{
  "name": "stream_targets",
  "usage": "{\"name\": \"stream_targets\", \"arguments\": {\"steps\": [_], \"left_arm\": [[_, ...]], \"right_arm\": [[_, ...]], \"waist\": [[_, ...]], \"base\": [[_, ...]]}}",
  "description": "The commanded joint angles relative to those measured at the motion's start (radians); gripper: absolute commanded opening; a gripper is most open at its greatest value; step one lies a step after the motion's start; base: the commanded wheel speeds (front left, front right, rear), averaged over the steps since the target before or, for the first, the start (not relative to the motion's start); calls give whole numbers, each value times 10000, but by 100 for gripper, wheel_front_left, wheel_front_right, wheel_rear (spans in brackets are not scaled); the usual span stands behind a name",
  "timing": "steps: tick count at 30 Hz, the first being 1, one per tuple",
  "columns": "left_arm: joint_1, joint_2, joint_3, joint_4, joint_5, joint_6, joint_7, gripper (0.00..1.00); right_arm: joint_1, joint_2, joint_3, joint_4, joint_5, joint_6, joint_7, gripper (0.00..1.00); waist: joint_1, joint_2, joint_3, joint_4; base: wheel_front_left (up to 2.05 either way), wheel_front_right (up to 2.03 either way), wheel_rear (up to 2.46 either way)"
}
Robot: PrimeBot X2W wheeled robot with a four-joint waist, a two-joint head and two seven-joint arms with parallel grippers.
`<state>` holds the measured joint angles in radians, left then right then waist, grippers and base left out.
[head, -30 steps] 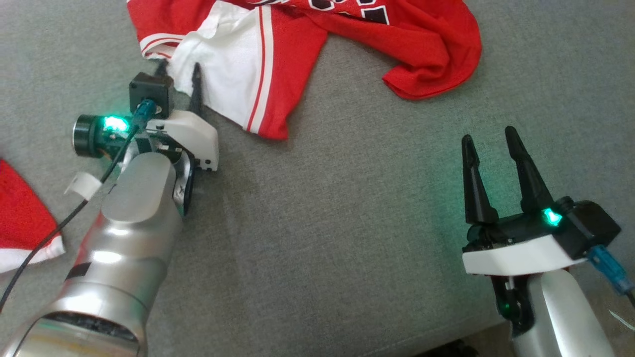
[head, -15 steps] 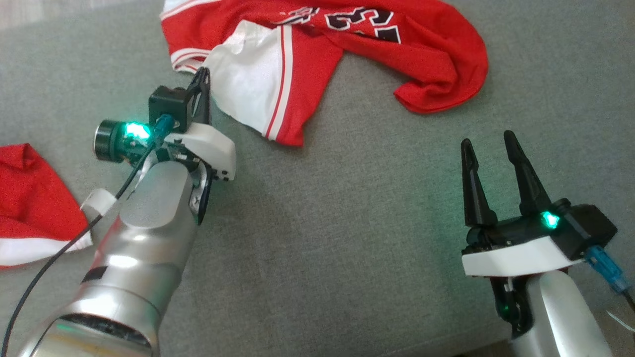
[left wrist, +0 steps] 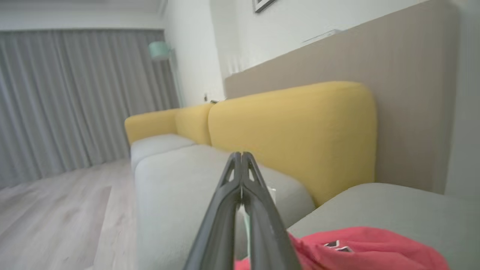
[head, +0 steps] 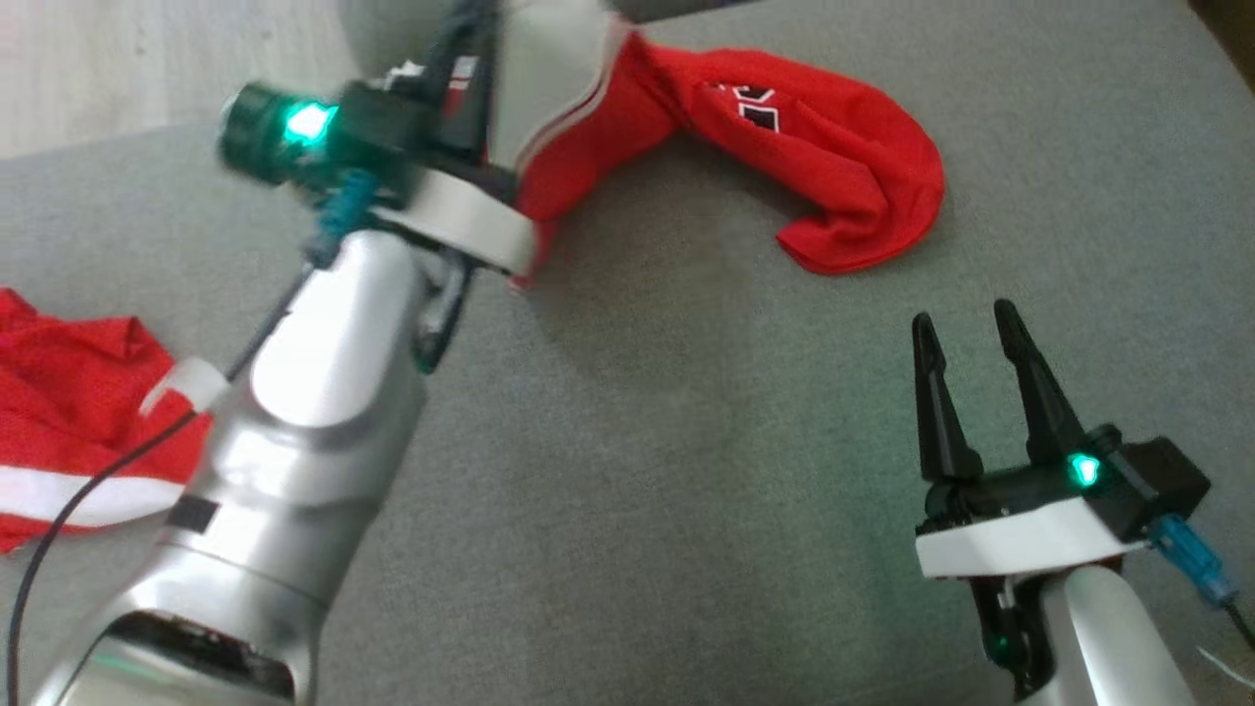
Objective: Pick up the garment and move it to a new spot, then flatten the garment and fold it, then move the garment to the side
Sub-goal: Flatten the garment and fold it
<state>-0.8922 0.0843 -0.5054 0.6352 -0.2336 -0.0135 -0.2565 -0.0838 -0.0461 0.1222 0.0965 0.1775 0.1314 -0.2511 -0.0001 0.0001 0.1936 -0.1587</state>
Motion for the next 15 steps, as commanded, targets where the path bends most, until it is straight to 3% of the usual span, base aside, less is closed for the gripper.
{"name": "stream_targets", "arguments": {"steps": [1, 7, 10, 13, 15], "left_arm": [[-207, 251, 130, -441, 112, -47, -50, 0], [847, 55, -2379, -1861, 862, -1011, 337, 0], [1567, 265, -4175, -2215, 987, -1150, 1063, 0], [2107, 749, -6421, -2597, 308, -1165, 1772, 0], [2210, 1166, -7401, -2804, -119, -1167, 2217, 0]], "right_arm": [[-109, -41, 191, -294, 20, -7, -107, 100], [88, -41, -4, -237, -32, -7, -107, 100], [174, -41, -175, -215, -57, -7, -107, 100], [236, -41, -265, -175, -96, -7, -107, 100], [249, -41, -303, -155, -113, -7, -107, 100]], "waist": [[1, -1, -142, 105], [1, -1, -551, 315], [1, -1, -673, 443], [1, -1, -766, 516], [1, -1, -788, 557]], "base": [[0, 0, 0], [0, 0, 0], [0, 0, 0], [0, 0, 0], [0, 0, 0]]}}
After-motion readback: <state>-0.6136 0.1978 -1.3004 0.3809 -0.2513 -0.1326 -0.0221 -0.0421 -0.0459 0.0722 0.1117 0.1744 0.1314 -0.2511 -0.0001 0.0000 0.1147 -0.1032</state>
